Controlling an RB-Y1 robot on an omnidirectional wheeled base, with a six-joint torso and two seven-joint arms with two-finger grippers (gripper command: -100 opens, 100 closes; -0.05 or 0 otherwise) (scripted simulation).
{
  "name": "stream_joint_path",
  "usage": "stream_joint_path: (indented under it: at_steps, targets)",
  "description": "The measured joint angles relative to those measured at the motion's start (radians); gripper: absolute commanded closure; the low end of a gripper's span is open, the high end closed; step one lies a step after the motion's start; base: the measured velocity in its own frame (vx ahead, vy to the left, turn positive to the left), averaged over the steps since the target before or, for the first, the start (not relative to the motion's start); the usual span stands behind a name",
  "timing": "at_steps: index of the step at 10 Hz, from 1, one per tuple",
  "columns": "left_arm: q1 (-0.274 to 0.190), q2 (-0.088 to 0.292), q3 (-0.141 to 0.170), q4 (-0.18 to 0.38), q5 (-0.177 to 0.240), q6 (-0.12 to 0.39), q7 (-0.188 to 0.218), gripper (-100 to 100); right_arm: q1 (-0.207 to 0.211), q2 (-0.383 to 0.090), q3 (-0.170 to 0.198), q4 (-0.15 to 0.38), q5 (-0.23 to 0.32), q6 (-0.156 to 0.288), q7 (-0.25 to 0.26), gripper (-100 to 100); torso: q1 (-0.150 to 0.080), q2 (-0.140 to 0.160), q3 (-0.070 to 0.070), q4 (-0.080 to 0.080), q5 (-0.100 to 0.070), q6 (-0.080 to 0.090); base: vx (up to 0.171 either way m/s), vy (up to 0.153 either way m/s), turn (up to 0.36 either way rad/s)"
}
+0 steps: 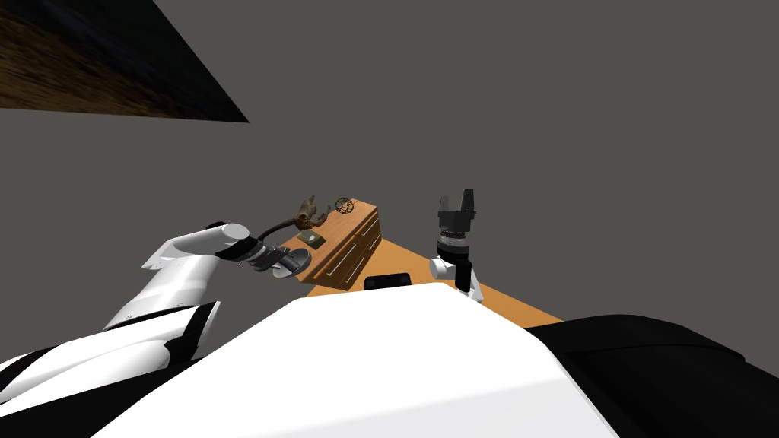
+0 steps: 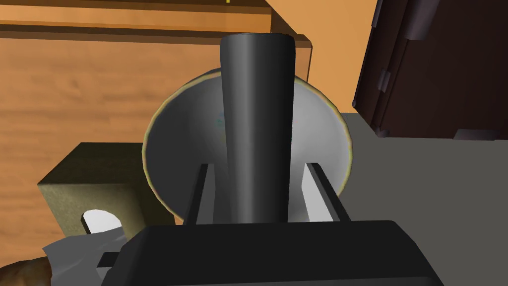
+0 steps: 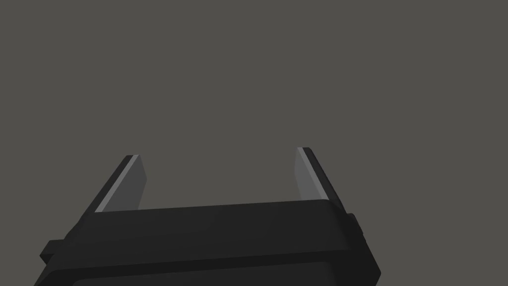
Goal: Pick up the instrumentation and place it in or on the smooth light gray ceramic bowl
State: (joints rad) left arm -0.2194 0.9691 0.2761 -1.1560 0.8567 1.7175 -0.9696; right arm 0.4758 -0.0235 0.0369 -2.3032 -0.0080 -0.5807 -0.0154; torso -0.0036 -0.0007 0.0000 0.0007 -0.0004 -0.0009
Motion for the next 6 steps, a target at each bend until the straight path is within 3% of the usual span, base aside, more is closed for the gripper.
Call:
stream_joint_path:
  at_steps: [3, 4, 5, 6]
  targets:
    - [0.0, 0.0, 0.0, 0.0, 0.0, 0.0, 0.0, -100, 0.0, 0.0, 0.0, 0.0, 0.0, 0.0, 0.0, 0, 0.0, 0.0, 0.0, 0.0, 0.0, 0.0, 0.0, 0.0, 0.0]
    - [0.0, 0.0, 0.0, 0.0, 0.0, 0.0, 0.0, 0, 0.0, 0.0, 0.0, 0.0, 0.0, 0.0, 0.0, 0, 0.0, 0.0, 0.0, 0.0, 0.0, 0.0, 0.0, 0.0, 0.0]
    - [0.0, 0.0, 0.0, 0.0, 0.0, 0.0, 0.0, -100, 0.0, 0.0, 0.0, 0.0, 0.0, 0.0, 0.0, 0, 0.0, 0.0, 0.0, 0.0, 0.0, 0.0, -0.074, 0.028, -0.278]
    - [-0.003, 0.008, 0.007, 0.004, 0.001, 0.007, 0.011, -100, 0.0, 0.0, 0.0, 0.0, 0.0, 0.0, 0.0, 0, 0.001, 0.004, 0.002, 0.001, 0.0, 0.001, -0.141, 0.046, -0.284]
